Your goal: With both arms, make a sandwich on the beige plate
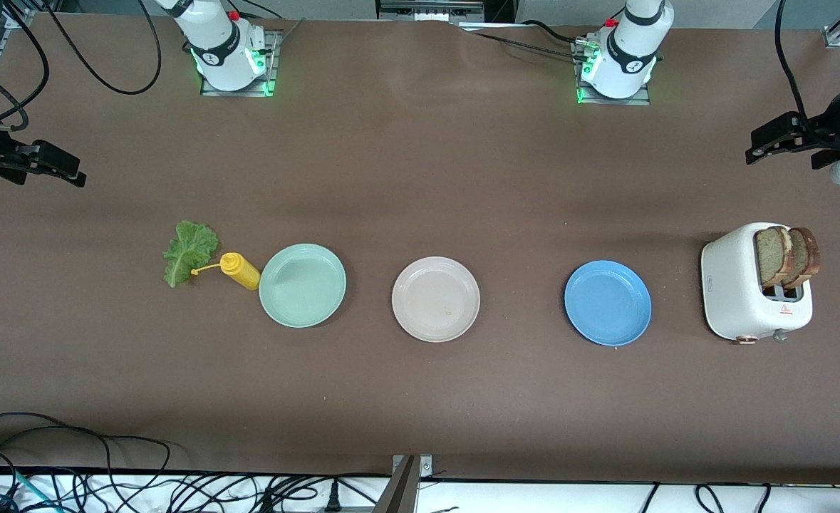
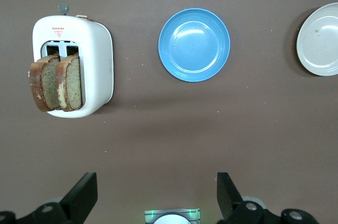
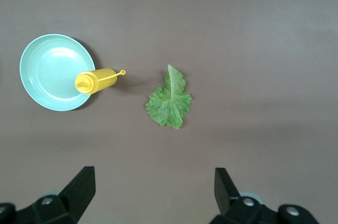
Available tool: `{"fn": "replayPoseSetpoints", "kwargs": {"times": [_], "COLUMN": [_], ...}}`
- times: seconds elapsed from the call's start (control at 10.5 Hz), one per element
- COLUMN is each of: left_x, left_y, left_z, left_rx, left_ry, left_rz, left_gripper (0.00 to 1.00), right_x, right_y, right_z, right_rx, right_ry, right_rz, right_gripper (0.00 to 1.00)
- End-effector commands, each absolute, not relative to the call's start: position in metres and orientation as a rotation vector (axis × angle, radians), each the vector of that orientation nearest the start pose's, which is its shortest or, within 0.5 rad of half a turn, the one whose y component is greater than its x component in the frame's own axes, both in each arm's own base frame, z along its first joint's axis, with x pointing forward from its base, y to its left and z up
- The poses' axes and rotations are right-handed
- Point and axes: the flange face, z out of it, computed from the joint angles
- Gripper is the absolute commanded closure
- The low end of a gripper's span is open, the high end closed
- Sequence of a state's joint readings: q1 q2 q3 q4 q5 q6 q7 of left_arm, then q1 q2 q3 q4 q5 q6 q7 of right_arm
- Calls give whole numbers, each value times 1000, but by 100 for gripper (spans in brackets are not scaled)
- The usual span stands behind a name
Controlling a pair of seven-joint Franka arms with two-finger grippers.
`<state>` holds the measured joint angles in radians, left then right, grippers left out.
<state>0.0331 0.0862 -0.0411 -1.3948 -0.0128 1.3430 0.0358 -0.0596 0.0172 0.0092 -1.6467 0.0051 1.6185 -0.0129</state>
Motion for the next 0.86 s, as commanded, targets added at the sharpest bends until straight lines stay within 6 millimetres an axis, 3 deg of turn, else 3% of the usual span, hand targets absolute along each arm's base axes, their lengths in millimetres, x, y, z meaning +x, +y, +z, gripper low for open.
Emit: {"fn": "replayPoseSetpoints", "kwargs": {"times": [0.0,0.76], "left_x": [556,557], "left_y": [-3,6], "left_z": [643,635], "left_rx": [-3135,-3133], "left_ry": [93,80], "left_rz": [205,229], "left_gripper": [0,0], "right_x": [560,559], "right_y": [-29,-30], "right_z": [587,588], "right_rx": [-3115,-3117], "right_ry": [62,66], "right_rz": [80,78], "right_gripper": [0,0]}}
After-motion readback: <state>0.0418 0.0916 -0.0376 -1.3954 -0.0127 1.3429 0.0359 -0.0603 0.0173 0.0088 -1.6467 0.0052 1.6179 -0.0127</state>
